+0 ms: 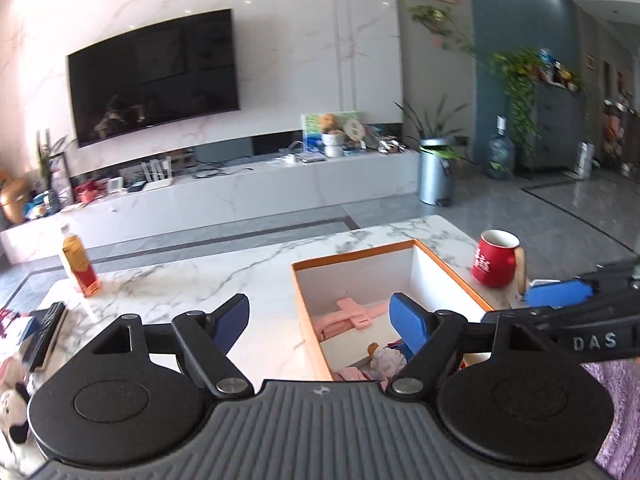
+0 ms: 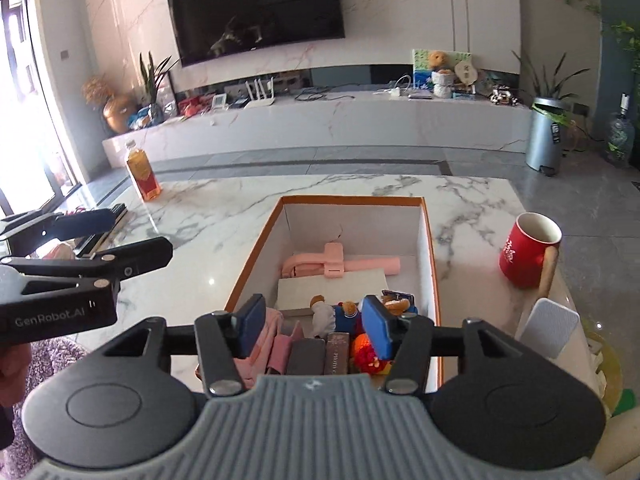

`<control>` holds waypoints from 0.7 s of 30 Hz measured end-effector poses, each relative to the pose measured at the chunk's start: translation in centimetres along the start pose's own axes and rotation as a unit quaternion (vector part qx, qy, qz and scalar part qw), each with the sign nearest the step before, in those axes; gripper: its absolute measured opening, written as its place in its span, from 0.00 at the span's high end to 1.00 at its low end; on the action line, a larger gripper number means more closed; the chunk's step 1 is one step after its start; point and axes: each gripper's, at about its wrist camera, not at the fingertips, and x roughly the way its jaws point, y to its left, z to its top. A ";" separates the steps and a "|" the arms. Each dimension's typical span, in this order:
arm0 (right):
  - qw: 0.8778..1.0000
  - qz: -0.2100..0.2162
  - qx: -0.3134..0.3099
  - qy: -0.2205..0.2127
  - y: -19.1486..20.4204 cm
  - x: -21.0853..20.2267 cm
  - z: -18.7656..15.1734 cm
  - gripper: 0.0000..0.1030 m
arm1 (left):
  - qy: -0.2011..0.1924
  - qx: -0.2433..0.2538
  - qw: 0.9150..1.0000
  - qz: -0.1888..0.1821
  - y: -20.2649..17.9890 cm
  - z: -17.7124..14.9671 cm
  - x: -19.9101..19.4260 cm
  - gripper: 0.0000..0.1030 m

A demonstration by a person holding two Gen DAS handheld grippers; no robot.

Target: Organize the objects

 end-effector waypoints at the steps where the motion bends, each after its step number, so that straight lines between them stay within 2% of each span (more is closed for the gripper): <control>1: 1.000 -0.005 0.007 -0.007 0.1 -0.4 -0.5 0.36 | -0.003 -0.005 1.000 0.005 -0.1 -0.3 -0.3 0.11; 3: 1.000 -0.012 0.018 -0.017 0.2 -1.0 -1.5 0.24 | -0.002 -0.012 1.000 0.012 -0.2 -1.0 -0.7 0.10; 6: 0.999 -0.024 0.019 -0.013 0.2 -1.1 -3.0 0.20 | 0.019 -0.018 0.999 0.018 -0.3 -2.1 -0.7 0.10; 13: 0.999 -0.027 0.010 0.019 0.2 -0.2 -5.6 0.18 | 0.062 -0.029 0.998 0.005 -0.7 -3.9 -0.2 0.10; 21: 0.999 -0.028 0.006 0.021 0.2 0.2 -5.9 0.16 | 0.062 -0.010 0.998 0.011 -1.9 -4.0 0.2 0.10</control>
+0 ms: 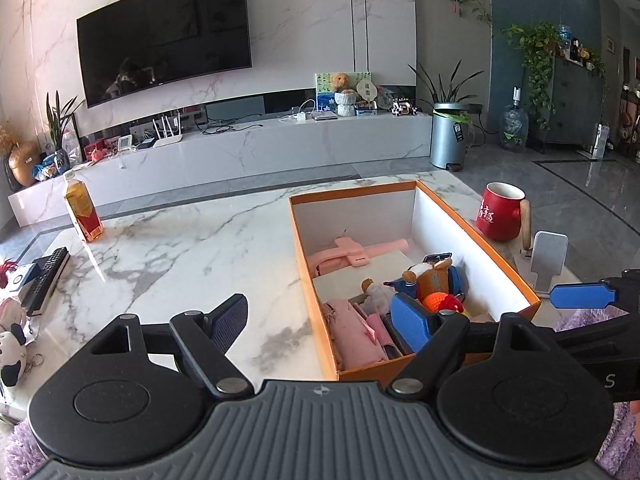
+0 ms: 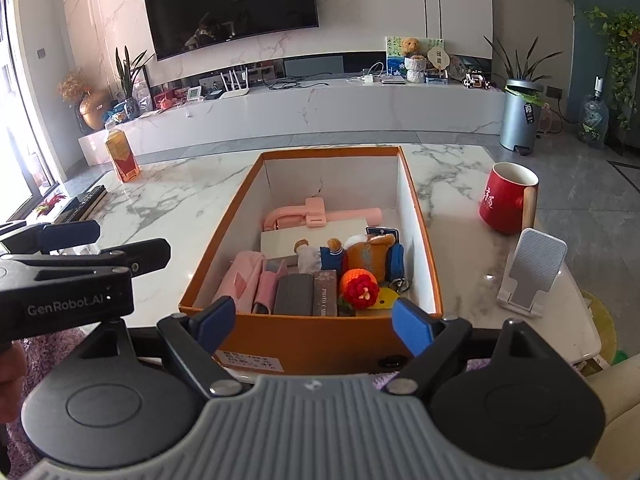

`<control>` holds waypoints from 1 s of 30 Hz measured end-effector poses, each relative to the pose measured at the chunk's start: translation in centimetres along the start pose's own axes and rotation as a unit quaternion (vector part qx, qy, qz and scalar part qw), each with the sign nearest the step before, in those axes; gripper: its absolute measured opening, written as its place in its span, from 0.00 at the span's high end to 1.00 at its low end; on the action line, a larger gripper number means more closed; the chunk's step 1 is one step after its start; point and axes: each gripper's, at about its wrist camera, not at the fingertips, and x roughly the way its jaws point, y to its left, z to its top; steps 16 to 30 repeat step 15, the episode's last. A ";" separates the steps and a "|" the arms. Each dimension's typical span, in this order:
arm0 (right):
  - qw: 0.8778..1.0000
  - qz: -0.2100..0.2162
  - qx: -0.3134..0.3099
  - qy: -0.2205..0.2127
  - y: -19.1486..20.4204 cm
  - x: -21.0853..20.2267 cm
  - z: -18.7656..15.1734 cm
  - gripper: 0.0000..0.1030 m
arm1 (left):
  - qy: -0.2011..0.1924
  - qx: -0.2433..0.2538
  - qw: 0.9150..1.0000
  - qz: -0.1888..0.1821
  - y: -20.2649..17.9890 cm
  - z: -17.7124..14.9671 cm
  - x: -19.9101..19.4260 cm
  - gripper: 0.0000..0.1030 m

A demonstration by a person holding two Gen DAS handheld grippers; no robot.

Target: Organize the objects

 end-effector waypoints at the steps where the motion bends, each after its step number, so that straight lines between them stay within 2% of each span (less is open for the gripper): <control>1: 1.000 0.000 0.000 0.000 -0.1 0.1 0.0 0.15 | 0.001 0.002 1.000 0.000 -0.1 -0.1 0.1 0.10; 30: 1.000 0.006 -0.001 0.009 -0.2 0.7 0.2 0.15 | 0.005 0.002 1.000 -0.003 0.2 0.3 0.2 0.10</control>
